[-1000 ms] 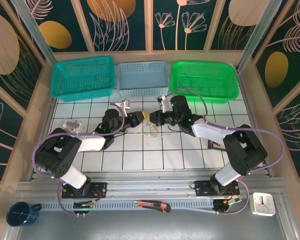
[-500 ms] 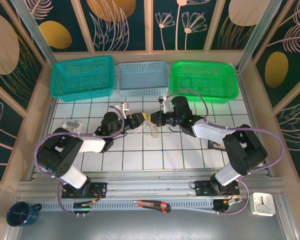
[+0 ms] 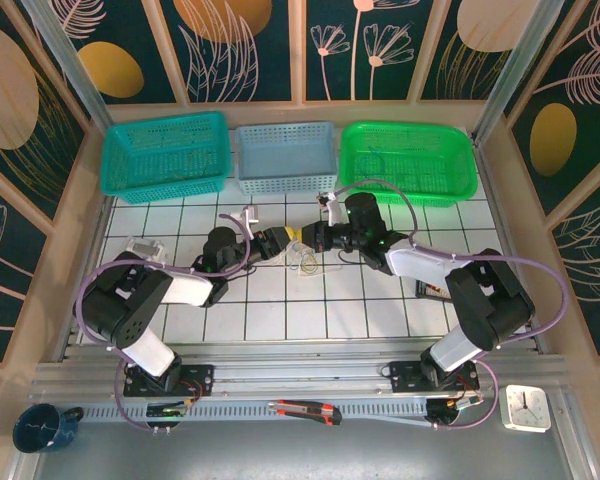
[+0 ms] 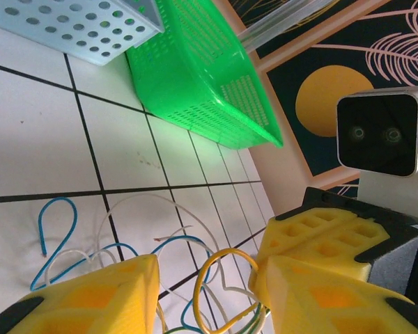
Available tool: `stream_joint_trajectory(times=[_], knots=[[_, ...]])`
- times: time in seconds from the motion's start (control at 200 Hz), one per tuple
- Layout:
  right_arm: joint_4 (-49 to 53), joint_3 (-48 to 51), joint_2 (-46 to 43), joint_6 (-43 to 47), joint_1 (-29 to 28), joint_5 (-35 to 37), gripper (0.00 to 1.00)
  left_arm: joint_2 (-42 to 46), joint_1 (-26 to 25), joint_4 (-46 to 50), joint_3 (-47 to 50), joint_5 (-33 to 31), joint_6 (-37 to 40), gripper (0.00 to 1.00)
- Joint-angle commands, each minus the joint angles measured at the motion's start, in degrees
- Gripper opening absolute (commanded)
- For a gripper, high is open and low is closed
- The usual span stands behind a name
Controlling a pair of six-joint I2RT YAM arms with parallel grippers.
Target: Untangle the cables
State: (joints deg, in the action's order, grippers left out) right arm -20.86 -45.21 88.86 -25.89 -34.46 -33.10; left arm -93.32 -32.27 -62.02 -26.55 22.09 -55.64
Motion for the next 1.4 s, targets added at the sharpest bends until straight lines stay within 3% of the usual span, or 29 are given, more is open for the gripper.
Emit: stream_joint_trajectory(times=[0.0, 0.445, 0.57, 0.601, 0.701, 0.766, 1.141, 1.396], knots=[[-2.34, 0.65, -2.04, -0.49, 0.62, -1.09, 0.0, -0.98, -0.34, -4.91, 0.62, 1.03, -1.12, 0.42], [-3.62, 1.19, -1.63, -1.29, 0.56, -1.54, 0.0, -1.94, -0.9, -5.22, -1.09, 1.64, -1.33, 0.19], [-3.75, 1.53, -1.43, -1.01, 0.6, -1.44, 0.0, -1.2, -0.95, -4.84, -1.14, 1.51, -1.38, 0.0], [-3.79, 1.7, -1.28, -0.97, 0.62, -1.36, 0.0, -0.77, -0.91, -4.64, -1.18, 1.4, -1.23, 0.0], [-4.63, 2.11, -0.17, -1.05, 0.62, -0.7, 0.29, 1.12, -0.95, -2.78, -2.03, 1.55, -0.88, 0.0], [-5.88, 2.57, 0.82, -1.54, 0.59, -0.22, 0.36, 2.48, -0.94, -1.12, -2.95, 1.95, -0.42, 0.0], [-13.94, 4.23, 8.52, -4.38, 0.58, 1.52, 0.36, 10.48, -0.95, 9.59, -9.37, 3.01, 1.22, 0.0], [-18.05, 6.34, 12.81, -6.27, 0.59, 4.22, 0.33, 13.99, -0.95, 10.16, -12.55, 3.89, -1.44, 0.0]])
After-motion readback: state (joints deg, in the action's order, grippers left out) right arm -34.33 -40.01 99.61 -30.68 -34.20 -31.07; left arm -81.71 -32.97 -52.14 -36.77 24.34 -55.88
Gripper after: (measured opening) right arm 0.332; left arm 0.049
